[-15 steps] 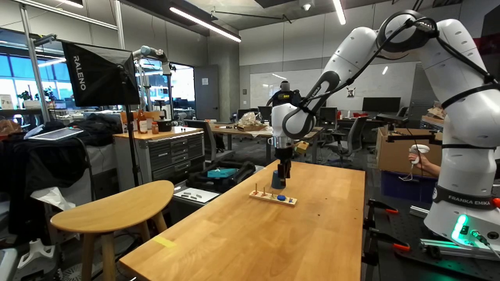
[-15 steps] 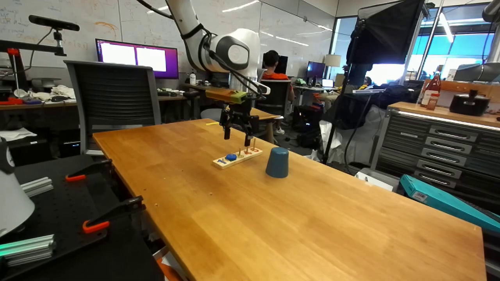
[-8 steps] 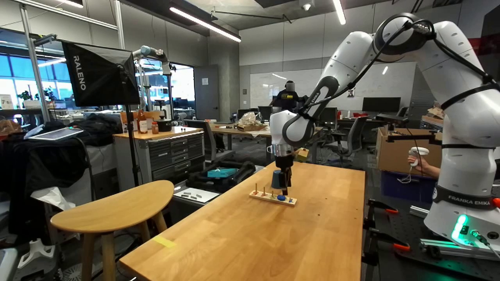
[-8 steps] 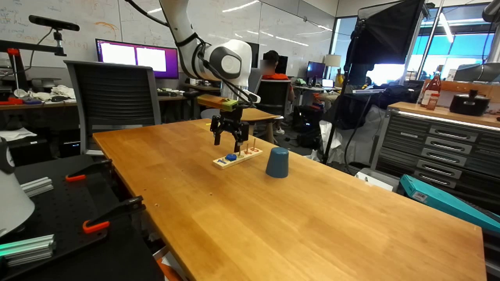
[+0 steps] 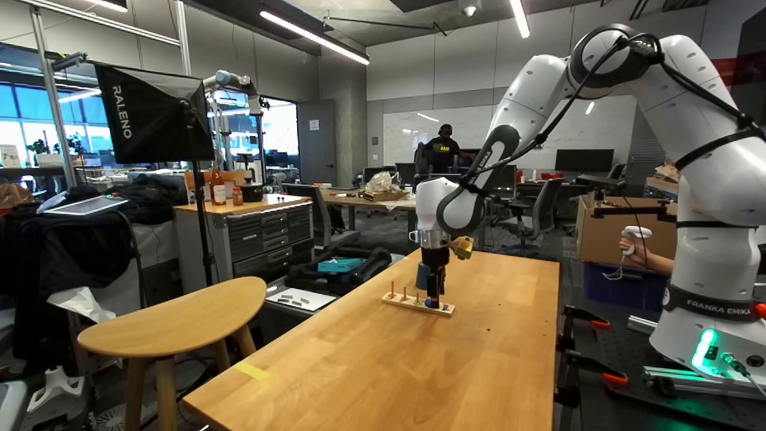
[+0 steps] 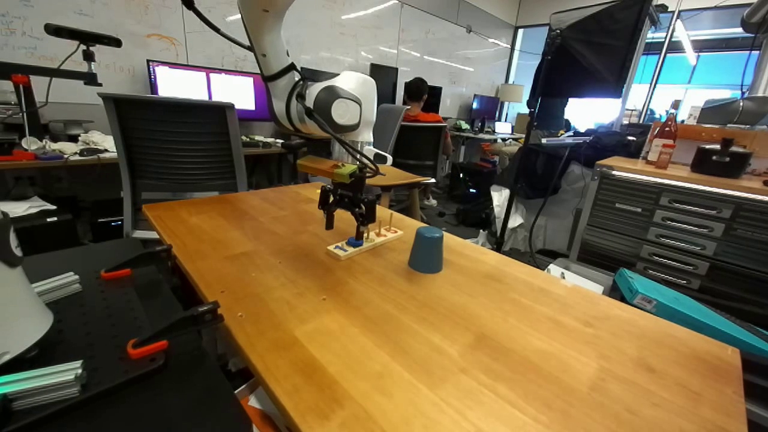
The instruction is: Remove the blue ring from the wooden stand and place it on the table
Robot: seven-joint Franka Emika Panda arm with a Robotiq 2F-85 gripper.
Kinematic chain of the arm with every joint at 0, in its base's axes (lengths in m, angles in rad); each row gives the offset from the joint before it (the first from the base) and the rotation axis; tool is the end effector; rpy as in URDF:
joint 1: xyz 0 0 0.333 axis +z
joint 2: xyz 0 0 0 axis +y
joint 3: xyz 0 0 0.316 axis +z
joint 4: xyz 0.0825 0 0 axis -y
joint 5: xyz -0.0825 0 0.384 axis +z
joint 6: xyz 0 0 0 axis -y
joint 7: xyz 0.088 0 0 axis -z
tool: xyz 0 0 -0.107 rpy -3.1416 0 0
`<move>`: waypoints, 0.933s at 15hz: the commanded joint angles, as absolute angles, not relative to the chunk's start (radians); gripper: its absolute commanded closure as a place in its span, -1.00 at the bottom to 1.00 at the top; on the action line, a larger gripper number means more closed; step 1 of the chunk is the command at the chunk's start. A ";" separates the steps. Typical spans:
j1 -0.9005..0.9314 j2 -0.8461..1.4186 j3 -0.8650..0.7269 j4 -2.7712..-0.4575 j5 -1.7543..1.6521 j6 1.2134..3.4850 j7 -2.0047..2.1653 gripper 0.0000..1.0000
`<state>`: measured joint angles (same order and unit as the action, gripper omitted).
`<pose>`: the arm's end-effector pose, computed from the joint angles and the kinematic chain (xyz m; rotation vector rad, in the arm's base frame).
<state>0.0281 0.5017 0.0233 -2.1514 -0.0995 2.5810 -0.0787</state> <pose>0.5565 0.0308 0.1570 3.0843 0.3310 -0.1117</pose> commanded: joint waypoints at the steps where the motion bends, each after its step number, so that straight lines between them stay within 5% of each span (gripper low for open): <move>1: 0.053 0.526 0.005 -2.143 -0.119 2.632 -0.042 -1.00; 8: 0.051 0.536 0.005 -2.131 -0.111 2.658 -0.034 -1.00; 9: 0.051 0.536 0.003 -2.130 -0.112 2.659 -0.035 -0.50; 12: 0.048 0.540 -0.002 -2.119 -0.112 2.655 -0.034 -0.16; 13: 0.046 0.541 -0.003 -2.116 -0.110 2.652 -0.035 -0.61; 14: 0.045 0.542 -0.005 -2.112 -0.110 2.653 -0.033 -0.77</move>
<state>0.0353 0.5196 0.0127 -2.1434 -0.1005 2.6399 -0.0545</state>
